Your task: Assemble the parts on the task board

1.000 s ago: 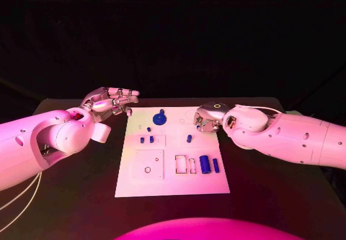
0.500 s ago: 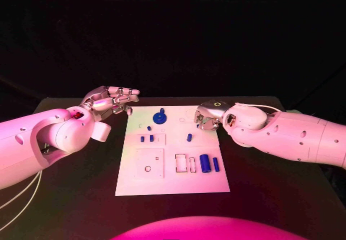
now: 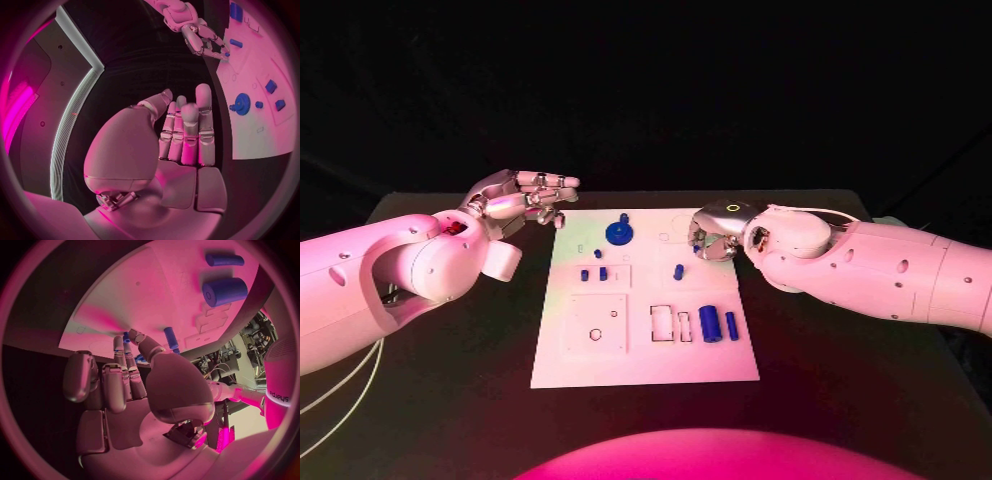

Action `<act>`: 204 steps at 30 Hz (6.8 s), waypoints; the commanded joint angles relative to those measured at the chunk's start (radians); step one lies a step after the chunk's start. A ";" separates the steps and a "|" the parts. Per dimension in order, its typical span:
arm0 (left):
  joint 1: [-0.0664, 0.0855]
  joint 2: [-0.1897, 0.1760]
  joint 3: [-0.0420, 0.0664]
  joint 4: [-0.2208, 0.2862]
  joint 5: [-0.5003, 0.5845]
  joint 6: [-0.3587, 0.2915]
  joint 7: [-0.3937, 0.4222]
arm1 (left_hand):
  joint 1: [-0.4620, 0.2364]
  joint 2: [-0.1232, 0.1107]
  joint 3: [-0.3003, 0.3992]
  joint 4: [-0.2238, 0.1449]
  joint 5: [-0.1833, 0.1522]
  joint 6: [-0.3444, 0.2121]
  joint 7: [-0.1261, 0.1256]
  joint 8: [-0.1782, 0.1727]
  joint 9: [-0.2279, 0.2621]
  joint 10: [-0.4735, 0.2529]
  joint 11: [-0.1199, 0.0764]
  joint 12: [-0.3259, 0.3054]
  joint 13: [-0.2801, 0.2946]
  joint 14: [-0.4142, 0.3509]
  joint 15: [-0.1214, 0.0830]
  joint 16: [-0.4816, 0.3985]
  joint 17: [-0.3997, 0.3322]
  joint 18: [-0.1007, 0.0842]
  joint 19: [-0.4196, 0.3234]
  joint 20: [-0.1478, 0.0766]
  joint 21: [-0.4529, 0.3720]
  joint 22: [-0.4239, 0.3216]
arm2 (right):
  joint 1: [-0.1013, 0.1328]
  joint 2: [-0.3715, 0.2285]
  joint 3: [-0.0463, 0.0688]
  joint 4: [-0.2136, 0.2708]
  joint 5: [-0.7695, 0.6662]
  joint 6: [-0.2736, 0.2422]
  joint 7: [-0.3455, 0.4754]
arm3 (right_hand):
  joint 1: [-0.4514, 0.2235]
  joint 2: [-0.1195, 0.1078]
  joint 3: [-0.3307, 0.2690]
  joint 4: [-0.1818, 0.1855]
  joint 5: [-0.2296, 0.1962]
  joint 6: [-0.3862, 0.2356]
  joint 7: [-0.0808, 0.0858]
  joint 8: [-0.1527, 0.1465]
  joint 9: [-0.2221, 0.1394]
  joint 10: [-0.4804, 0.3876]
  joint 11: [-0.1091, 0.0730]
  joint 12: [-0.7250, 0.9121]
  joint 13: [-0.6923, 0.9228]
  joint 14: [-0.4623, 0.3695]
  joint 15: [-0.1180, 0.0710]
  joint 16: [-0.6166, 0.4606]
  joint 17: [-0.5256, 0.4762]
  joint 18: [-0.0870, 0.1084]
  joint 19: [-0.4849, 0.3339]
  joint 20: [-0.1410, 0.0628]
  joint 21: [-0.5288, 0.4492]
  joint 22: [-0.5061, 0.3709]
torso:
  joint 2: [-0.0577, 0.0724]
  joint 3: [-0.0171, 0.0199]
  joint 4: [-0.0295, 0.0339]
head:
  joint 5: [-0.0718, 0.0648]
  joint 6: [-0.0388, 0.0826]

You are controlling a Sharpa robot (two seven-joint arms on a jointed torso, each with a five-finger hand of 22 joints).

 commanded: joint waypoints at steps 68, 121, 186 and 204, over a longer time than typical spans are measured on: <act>0.000 0.005 0.000 -0.007 -0.001 0.030 -0.011 | 0.011 0.012 -0.013 -0.002 -0.001 -0.008 0.000 -0.005 -0.004 -0.020 0.001 0.027 0.008 0.010 -0.001 -0.098 -0.098 0.004 0.016 -0.001 -0.016 -0.013 | 0.011 -0.092 0.022 0.199 -0.006 -0.093 -0.028 | 0.017 0.010 0.102 0.012 -0.043 0.066 -0.014 0.013 0.025 0.052 -0.012 0.013 0.005 0.060 -0.008 0.012 0.046 -0.023 0.007 -0.009 0.021 0.060 | 0.000 -0.0007 -0.0006 | 0.027 -0.005; 0.001 0.078 0.000 -0.021 0.000 0.031 -0.019 | 0.008 0.013 -0.015 0.001 -0.001 -0.007 -0.001 -0.004 -0.004 -0.020 0.001 0.031 0.008 0.012 0.000 -0.103 -0.103 0.004 0.016 -0.001 -0.018 -0.014 | -0.095 0.151 -0.001 0.196 0.005 -0.034 0.003 | 0.013 0.008 0.103 0.017 -0.041 0.066 -0.013 0.011 0.026 0.053 -0.012 0.012 0.006 0.060 -0.008 0.011 0.043 -0.021 0.003 -0.009 0.011 0.055 | -0.001 -0.0023 0.0014 | 0.221 -0.040; 0.001 0.075 0.000 -0.020 0.000 0.036 -0.035 | 0.009 0.013 -0.016 0.002 -0.001 -0.007 -0.001 -0.004 -0.005 -0.021 0.001 0.033 0.009 0.014 -0.001 -0.106 -0.107 0.004 0.016 -0.001 -0.019 -0.015 | -0.105 0.172 -0.005 0.173 -0.003 0.004 0.002 | -0.040 -0.067 0.049 0.056 -0.045 -0.022 0.012 -0.035 0.013 -0.069 0.023 -0.034 -0.021 0.043 0.020 -0.027 -0.021 -0.002 -0.046 0.013 -0.090 0.003 | -0.001 -0.0023 0.0006 | 0.224 -0.040; 0.001 0.072 0.000 -0.024 0.000 0.042 -0.041 | 0.009 0.013 -0.016 0.002 -0.001 -0.007 -0.001 -0.004 -0.005 -0.021 0.001 0.033 0.009 0.014 -0.001 -0.106 -0.107 0.004 0.016 -0.001 -0.019 -0.015 | -0.033 -0.023 0.014 0.305 0.076 -0.080 -0.010 | -0.019 -0.059 0.050 0.060 -0.044 -0.035 0.005 -0.034 0.013 -0.069 0.020 -0.013 -0.022 0.045 0.018 -0.024 -0.018 -0.002 -0.039 0.015 -0.085 0.007 | -0.002 -0.0029 0.0000 | 0.170 -0.040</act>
